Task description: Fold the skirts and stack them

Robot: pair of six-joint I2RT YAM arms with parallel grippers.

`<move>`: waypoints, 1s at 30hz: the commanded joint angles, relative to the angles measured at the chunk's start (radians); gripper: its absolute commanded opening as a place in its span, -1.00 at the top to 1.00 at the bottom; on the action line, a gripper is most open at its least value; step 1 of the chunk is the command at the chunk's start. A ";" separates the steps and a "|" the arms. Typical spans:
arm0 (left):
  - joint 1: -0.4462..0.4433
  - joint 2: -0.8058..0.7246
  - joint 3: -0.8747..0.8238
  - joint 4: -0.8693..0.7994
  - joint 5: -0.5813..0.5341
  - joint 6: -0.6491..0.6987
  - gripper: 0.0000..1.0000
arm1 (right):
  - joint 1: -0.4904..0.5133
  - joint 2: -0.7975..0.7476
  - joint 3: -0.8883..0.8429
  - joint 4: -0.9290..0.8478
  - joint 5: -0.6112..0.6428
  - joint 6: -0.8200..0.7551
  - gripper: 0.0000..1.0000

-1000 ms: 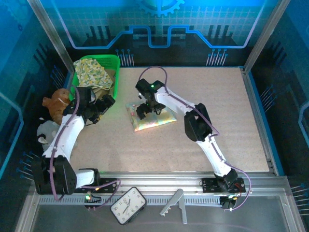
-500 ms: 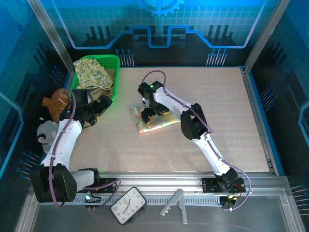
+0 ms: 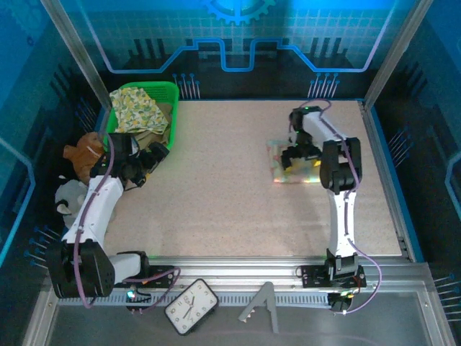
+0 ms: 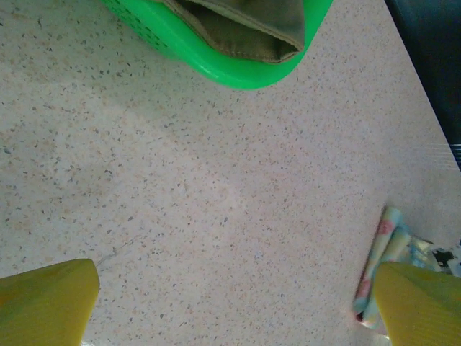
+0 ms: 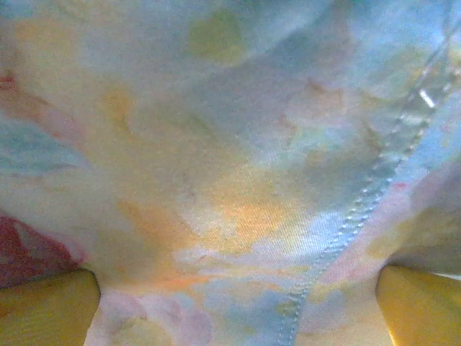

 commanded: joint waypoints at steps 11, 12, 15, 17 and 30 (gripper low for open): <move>-0.014 -0.020 -0.005 -0.076 0.011 -0.011 -0.98 | -0.223 0.269 0.389 -0.024 0.039 -0.226 -1.00; -0.017 -0.024 -0.006 -0.076 0.008 -0.014 -0.98 | -0.222 0.285 0.416 -0.034 0.038 -0.245 -1.00; -0.026 -0.026 -0.004 -0.064 0.005 -0.027 -0.98 | -0.220 0.296 0.440 -0.034 0.007 -0.290 -1.00; -0.034 -0.018 0.008 -0.060 0.005 -0.030 -0.98 | -0.215 0.285 0.435 -0.031 -0.026 -0.300 -1.00; -0.088 0.072 0.115 -0.084 0.000 0.014 -0.98 | -0.137 0.193 0.311 -0.026 -0.042 -0.389 -1.00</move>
